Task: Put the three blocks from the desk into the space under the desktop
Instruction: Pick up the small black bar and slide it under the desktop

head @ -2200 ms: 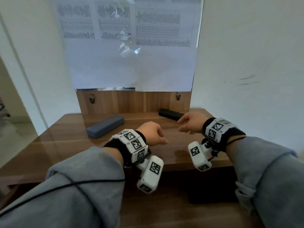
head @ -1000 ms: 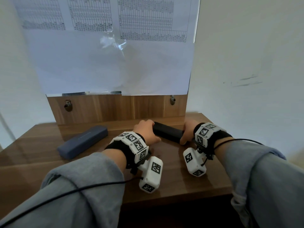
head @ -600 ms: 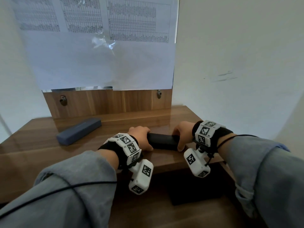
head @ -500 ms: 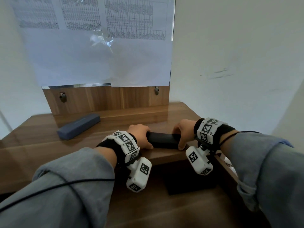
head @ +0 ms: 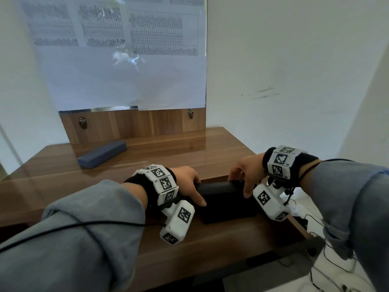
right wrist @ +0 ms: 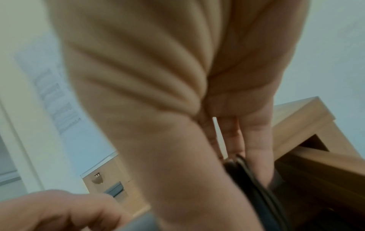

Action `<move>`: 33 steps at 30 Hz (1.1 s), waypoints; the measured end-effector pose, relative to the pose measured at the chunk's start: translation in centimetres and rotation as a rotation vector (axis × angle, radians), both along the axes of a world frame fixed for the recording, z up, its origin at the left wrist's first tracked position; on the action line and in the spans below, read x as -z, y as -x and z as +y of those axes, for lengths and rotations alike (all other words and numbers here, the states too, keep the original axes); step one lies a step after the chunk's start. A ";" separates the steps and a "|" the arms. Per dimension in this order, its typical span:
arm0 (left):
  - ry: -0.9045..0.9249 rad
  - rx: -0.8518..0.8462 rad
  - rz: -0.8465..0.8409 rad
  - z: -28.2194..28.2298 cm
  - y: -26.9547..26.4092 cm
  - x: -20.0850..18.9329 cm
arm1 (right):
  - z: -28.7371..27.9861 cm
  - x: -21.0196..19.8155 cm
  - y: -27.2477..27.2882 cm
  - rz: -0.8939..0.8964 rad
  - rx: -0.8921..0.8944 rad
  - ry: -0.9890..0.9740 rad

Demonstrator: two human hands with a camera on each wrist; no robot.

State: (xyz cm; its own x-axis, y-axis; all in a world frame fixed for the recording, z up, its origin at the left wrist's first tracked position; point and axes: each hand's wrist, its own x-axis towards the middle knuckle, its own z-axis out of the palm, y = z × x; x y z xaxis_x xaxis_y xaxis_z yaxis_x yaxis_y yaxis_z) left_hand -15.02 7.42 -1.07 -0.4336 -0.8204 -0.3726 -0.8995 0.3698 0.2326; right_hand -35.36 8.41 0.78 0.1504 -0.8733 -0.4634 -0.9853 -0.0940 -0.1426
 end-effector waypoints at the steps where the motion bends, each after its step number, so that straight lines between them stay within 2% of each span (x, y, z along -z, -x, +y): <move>1: -0.017 0.002 -0.008 0.3 0.3 0.2 | 0.2 0.1 0.1 0.009 0.001 -0.013; 14: -0.231 -0.040 -0.042 1.2 3.5 5.2 | 0.2 4.9 1.4 0.169 -0.068 -0.197; 19: -0.272 -0.038 -0.057 0.8 4.7 6.6 | -0.3 6.2 1.9 0.238 -0.106 -0.212; 24: -0.253 -0.041 -0.076 -0.4 5.4 7.3 | -1.2 6.8 2.2 0.314 -0.169 -0.205; 29: -0.150 -0.050 -0.082 -1.1 6.0 8.6 | -2.3 7.8 1.6 0.392 -0.219 -0.126; 33: -0.087 -0.081 -0.097 -1.4 6.2 9.9 | -3.3 8.7 1.4 0.399 -0.181 -0.114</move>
